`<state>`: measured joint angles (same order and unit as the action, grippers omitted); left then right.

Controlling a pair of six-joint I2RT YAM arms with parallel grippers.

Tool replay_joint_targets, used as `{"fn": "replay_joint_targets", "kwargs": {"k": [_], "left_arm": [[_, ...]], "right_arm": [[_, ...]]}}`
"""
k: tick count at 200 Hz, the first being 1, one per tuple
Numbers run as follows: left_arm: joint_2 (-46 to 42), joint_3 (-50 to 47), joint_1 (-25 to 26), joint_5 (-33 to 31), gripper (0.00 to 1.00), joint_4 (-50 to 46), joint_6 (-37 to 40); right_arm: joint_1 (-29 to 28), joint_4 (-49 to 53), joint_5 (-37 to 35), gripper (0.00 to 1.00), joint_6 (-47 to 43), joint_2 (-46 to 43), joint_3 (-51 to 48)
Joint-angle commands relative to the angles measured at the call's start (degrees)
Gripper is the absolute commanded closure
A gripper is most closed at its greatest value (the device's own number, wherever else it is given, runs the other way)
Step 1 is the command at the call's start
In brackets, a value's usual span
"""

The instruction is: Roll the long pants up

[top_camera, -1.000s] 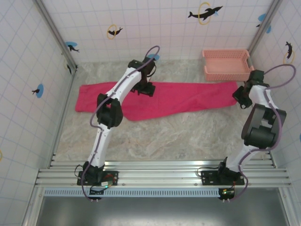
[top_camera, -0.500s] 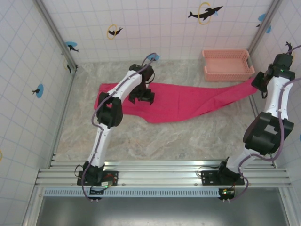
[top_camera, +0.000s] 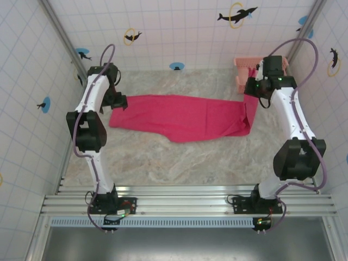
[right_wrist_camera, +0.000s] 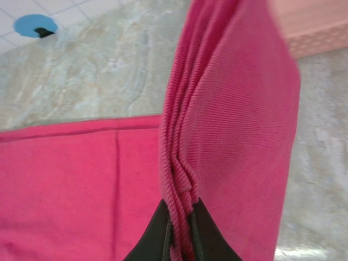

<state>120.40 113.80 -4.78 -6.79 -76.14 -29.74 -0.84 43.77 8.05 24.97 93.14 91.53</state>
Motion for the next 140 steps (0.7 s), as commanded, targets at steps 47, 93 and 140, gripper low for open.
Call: {"fn": "replay_joint_targets", "kwargs": {"k": [47, 93, 140], "left_arm": [[5.01, -3.96, -5.26, 1.86, 0.03, 4.49, 0.73], [4.44, -10.25, -4.99, 13.26, 0.04, 10.13, -2.46], [1.4, -17.78, -2.07, 21.93, 0.08, 14.47, -4.76]], "right_arm": [[-15.34, 2.67, -2.95, 1.0, 4.91, 7.9, 22.39], [-25.66, 5.99, -3.37, 1.0, 5.34, 16.58, 34.99], [-33.97, 4.08, -0.87, 1.0, 6.14, 21.61, 36.94]]}}
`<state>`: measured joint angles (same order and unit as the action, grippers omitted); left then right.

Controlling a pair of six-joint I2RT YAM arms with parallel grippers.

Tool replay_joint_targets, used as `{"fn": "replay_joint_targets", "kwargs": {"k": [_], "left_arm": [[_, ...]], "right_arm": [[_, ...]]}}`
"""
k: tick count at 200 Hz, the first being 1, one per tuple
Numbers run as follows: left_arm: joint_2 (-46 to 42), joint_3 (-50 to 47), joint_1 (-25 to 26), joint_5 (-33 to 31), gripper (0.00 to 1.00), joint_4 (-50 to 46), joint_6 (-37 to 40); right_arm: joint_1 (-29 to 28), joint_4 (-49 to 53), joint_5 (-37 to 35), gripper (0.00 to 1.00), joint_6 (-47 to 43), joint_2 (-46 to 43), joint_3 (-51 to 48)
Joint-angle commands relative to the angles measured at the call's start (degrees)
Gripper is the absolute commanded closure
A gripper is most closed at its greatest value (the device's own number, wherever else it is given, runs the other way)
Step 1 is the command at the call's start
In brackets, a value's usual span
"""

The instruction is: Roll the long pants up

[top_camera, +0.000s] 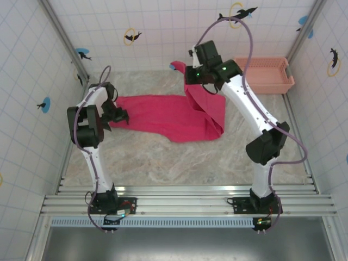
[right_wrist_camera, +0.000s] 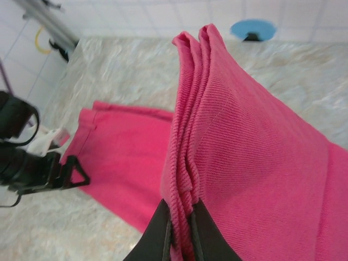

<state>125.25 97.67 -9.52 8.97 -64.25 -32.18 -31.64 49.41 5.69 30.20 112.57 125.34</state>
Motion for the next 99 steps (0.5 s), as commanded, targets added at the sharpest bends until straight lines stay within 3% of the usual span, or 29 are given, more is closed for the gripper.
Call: {"fn": "replay_joint_targets", "kwargs": {"k": [1, 33, 59, 99], "left_arm": [[-3.49, -1.71, 2.89, 6.33, 0.08, 2.7, -2.33], [-2.99, -2.74, 8.5, 11.35, 0.07, 2.68, -2.91], [-4.82, -5.82, 9.1, 15.75, 0.06, 4.46, -4.49], [-11.05, -0.3, 3.91, 3.88, 0.03, -3.72, 1.19]], "right_arm": [[-3.35, -1.66, 1.64, 1.0, 0.92, 2.29, 3.18], [-6.79, -2.38, 3.46, 1.0, 2.07, 6.61, 6.56], [-8.53, -2.08, 4.59, 1.0, 3.29, 10.74, 13.1], [-11.52, -1.76, 5.69, 1.0, 6.1, 18.44, 24.07]]}}
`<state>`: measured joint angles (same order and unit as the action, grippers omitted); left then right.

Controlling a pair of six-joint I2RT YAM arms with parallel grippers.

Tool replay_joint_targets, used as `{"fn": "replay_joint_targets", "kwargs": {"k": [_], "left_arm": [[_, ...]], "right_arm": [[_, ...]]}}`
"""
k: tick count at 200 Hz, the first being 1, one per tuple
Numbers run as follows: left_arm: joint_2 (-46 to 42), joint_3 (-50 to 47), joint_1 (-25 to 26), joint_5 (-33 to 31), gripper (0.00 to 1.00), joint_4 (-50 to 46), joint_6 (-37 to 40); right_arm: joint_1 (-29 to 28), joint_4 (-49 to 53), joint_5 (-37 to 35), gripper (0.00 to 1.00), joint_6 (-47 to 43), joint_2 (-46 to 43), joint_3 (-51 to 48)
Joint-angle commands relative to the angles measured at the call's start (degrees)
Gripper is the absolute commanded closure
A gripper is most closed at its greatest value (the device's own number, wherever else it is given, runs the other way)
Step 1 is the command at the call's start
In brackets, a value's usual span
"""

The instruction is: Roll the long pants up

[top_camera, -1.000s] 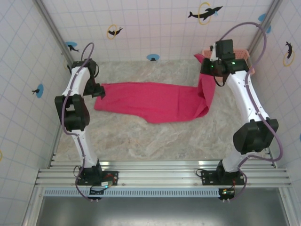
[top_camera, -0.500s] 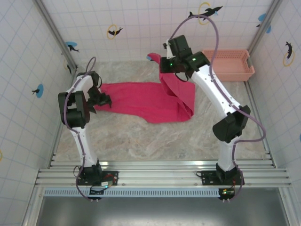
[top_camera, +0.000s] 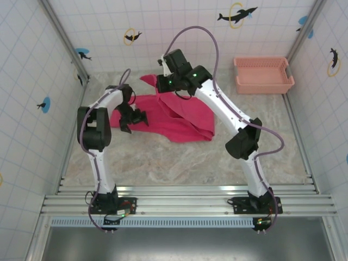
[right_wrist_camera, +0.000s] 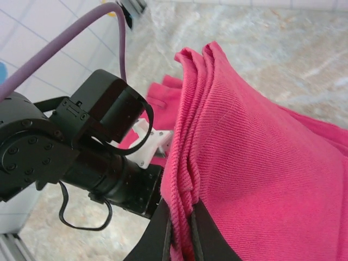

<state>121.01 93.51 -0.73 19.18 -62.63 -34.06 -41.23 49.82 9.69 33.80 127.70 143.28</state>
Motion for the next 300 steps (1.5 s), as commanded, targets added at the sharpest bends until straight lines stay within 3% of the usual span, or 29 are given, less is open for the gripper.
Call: {"fn": "replay_joint_targets", "kwargs": {"k": [1, 44, 89, 158, 167, 176, 199, 214, 240, 274, 300], "left_arm": [[-6.91, 4.03, -5.06, -6.6, 0.03, -5.5, 3.19], [-13.13, 6.86, -12.64, -19.16, 0.03, -10.07, 5.81], [-17.42, -1.3, -13.65, -22.52, 0.03, -6.63, 5.19], [-17.66, -5.68, -14.11, -22.41, 0.03, -5.92, 7.31], [-17.24, -5.88, -14.12, -22.41, 0.03, -6.0, 7.35], [-16.97, -6.06, -14.12, -22.34, 0.03, -6.08, 7.51], [-16.86, -6.33, -14.21, -22.46, 0.03, -6.1, 7.61], [-17.25, -6.67, -14.2, -23.05, 0.03, -5.97, 7.39], [-17.73, -7.05, -14.18, -24.18, 0.03, -5.58, 7.23], [-19.09, -6.55, -11.91, -25.74, 0.03, -4.38, 6.22], [-17.76, -4.65, -6.53, -25.67, 0.02, -3.69, 3.22]], "right_arm": [[-2.01, -2.27, 1.71, 1.0, 2.58, 3.42, 6.22], [-3.46, -10.8, 4.36, 1.0, 6.66, 9.36, 6.92], [-4.12, -24.26, 7.97, 1.0, 13.55, 16.06, 7.06], [-6.48, -35.41, 13.91, 1.0, 24.43, 24.9, 8.04], [-6.94, -37.62, 14.75, 0.93, 26.31, 26.16, 8.05], [-7.35, -38.8, 15.37, 0.74, 27.73, 27.56, 8.61], [-7.56, -42.79, 18.76, 0.49, 29.58, 29.24, 9.42], [-6.65, -41.14, 18.91, 0.39, 27.87, 27.37, 9.4], [-2.19, -33.58, 20.76, 0.37, 21.75, 21.64, 9.48], [6.95, -7.77, 17.09, 0.36, 1.66, 10.09, 8.15], [15.58, 4.97, 12.76, 0.36, -10.09, 0.85, -3.68]]}}
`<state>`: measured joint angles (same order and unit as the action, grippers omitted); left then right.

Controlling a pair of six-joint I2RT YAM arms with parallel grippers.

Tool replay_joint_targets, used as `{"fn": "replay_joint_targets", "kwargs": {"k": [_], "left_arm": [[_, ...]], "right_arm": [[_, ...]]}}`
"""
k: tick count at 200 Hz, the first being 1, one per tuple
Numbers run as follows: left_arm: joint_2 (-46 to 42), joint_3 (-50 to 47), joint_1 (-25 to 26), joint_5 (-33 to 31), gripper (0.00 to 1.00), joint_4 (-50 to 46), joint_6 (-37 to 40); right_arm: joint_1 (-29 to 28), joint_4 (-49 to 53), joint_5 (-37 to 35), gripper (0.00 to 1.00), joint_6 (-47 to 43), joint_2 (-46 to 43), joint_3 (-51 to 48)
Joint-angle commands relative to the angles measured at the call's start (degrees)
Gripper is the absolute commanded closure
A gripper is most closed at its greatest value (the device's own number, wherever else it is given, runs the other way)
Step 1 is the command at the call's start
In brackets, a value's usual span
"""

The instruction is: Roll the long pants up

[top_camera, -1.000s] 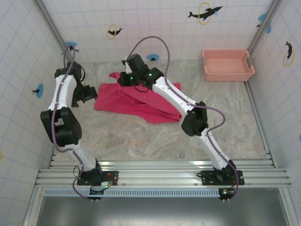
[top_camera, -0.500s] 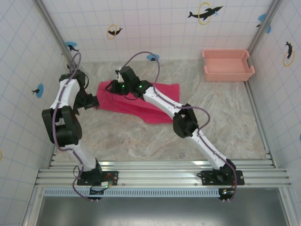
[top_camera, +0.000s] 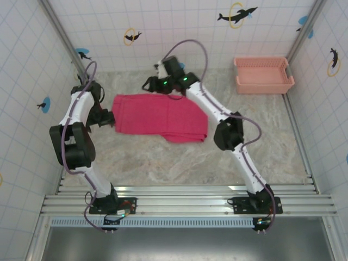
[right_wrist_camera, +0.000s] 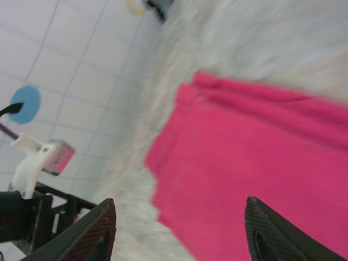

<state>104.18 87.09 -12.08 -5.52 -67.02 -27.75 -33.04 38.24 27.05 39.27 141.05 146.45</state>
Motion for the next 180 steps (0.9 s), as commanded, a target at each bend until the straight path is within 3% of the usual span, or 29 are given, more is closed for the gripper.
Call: {"fn": "replay_joint_targets", "kwargs": {"k": [1, 36, 66, 150, 180], "left_arm": [[-0.83, 1.86, 5.02, -0.89, 0.03, 0.77, -3.23], [5.51, 6.4, 12.39, 0.08, 0.03, 0.31, -7.75], [9.73, 7.89, 16.31, 1.7, 0.03, 0.86, -12.1], [15.88, 1.32, 19.41, 9.3, 0.03, 6.92, -23.45], [20.08, 4.92, 20.64, 9.29, 0.02, 5.41, -24.97]], "right_arm": [[7.73, 16.98, -4.92, 0.36, -15.77, -12.84, -7.48], [15.9, 17.04, -7.72, 0.35, -21.34, -21.55, -30.51], [17.93, 12.19, -5.78, 0.35, -21.97, -20.89, -40.21], [18.1, 10.12, -4.25, 0.36, -23.45, -6.36, -36.57], [18.14, 10.1, -1.3, 0.5, -23.53, -2.61, -32.73]]}}
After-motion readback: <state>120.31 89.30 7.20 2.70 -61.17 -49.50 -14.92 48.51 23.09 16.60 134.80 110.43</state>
